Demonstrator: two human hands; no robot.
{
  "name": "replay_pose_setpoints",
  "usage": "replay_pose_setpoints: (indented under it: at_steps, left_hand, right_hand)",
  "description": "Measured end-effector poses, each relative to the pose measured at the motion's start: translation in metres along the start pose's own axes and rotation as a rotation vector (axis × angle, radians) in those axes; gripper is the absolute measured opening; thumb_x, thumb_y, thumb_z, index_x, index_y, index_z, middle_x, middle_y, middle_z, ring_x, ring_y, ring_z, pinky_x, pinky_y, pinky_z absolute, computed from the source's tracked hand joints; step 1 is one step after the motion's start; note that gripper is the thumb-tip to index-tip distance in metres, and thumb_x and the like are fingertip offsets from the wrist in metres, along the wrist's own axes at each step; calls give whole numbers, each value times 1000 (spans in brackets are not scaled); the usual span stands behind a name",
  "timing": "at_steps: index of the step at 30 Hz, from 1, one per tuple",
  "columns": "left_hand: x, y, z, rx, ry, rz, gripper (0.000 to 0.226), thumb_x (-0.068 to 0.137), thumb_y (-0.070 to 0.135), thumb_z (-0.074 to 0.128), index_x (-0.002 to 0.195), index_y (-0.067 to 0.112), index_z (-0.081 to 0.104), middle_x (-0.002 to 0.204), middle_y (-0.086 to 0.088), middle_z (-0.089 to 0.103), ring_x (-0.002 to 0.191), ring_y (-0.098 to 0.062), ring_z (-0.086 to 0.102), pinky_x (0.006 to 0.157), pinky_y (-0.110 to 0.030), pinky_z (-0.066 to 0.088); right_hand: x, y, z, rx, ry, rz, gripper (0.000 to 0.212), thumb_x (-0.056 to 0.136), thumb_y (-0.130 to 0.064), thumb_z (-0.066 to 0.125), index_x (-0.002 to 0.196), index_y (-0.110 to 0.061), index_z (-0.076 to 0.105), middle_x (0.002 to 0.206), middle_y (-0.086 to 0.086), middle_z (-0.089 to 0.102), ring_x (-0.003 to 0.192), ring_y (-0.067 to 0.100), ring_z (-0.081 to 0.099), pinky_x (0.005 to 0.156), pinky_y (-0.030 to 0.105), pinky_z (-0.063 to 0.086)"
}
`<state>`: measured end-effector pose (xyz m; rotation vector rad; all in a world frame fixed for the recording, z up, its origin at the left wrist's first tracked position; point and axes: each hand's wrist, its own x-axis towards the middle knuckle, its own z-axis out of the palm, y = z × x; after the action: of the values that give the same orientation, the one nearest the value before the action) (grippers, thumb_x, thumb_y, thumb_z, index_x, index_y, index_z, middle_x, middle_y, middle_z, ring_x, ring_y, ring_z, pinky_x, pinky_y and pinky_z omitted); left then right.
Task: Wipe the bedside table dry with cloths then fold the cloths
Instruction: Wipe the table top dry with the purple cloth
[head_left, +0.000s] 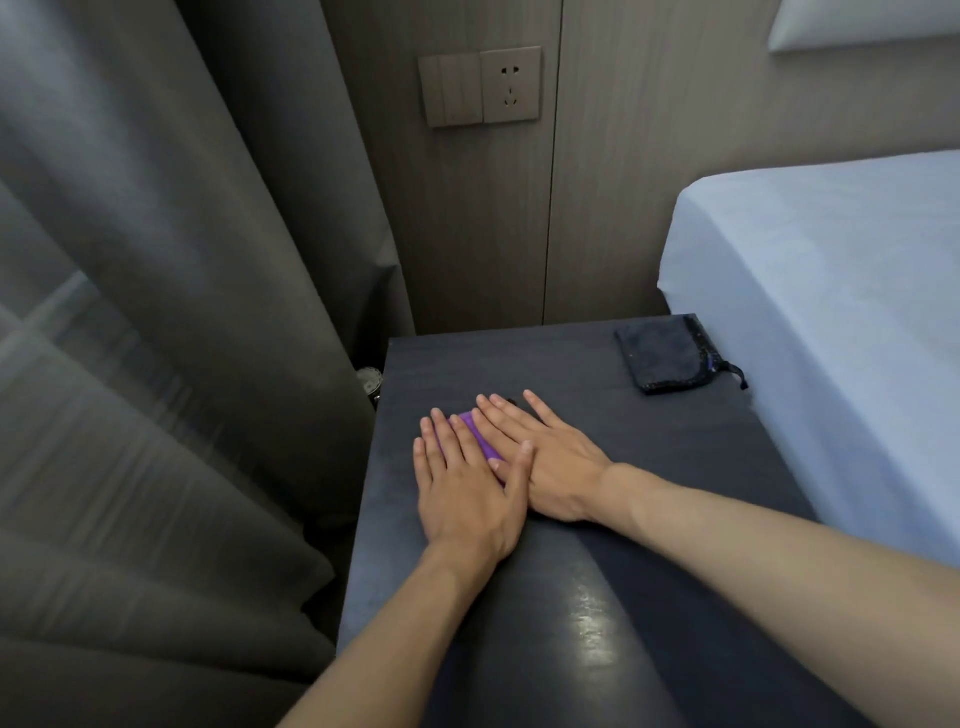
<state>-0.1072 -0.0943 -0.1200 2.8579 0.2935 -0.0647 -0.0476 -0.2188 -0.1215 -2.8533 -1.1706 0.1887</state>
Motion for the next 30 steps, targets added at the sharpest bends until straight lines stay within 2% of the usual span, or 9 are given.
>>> replay_pose_setpoints:
  at_steps: [3, 7, 11, 14, 17, 26, 30]
  left_hand:
    - [-4, 22, 5, 7, 4, 35, 114, 72, 79, -23, 157, 6, -7, 166, -16, -11, 152, -25, -18, 122, -40, -14]
    - [-8, 48, 11, 23, -19, 68, 110, 75, 78, -17, 157, 5, -6, 166, -17, -9, 153, -26, -16, 122, -40, -14]
    - [-8, 68, 16, 36, -38, 103, 111, 74, 77, -18, 157, 5, -6, 166, -17, -10, 153, -27, -17, 122, -41, -12]
    - [-8, 77, 18, 29, -46, 136, 111, 75, 78, -16, 157, 5, -5, 166, -16, -10, 153, -26, -17, 122, -40, -13]
    - [-4, 84, 22, 58, -42, 182, 109, 80, 80, -11, 158, 5, -1, 167, -16, -7, 153, -25, -16, 122, -41, -12]
    - [5, 119, 32, 78, -69, 303, 106, 83, 80, -3, 158, 6, 1, 167, -15, -7, 153, -24, -16, 123, -41, -11]
    - [6, 132, 36, 89, -68, 342, 111, 78, 82, -10, 158, 6, 1, 167, -15, -6, 153, -24, -14, 123, -41, -10]
  right_hand:
    - [-20, 14, 0, 12, 5, 38, 69, 101, -53, -4, 160, -17, -9, 170, 0, -13, 153, 10, -18, 124, 37, -16]
    - [-43, 32, -2, 35, -3, 78, 84, 87, -56, -16, 160, -16, -10, 169, 1, -13, 153, 10, -18, 124, 36, -15]
    - [-59, 46, 0, 50, 10, 118, 84, 87, -57, -17, 160, -16, -10, 169, 0, -13, 153, 10, -19, 124, 36, -13]
    - [-67, 55, 3, 39, 26, 145, 74, 97, -54, -14, 160, -16, -11, 169, 0, -14, 153, 10, -19, 125, 36, -12]
    - [-75, 61, 6, 18, 32, 188, 76, 92, -51, -11, 159, -15, -12, 170, 2, -14, 154, 11, -18, 125, 37, -11]
    - [-104, 82, 6, 24, 56, 313, 84, 86, -50, -17, 160, -12, -9, 170, 4, -12, 155, 14, -17, 124, 34, -12]
    - [-113, 88, 7, 28, 65, 359, 84, 85, -49, -18, 160, -13, -8, 170, 3, -12, 154, 13, -16, 124, 33, -13]
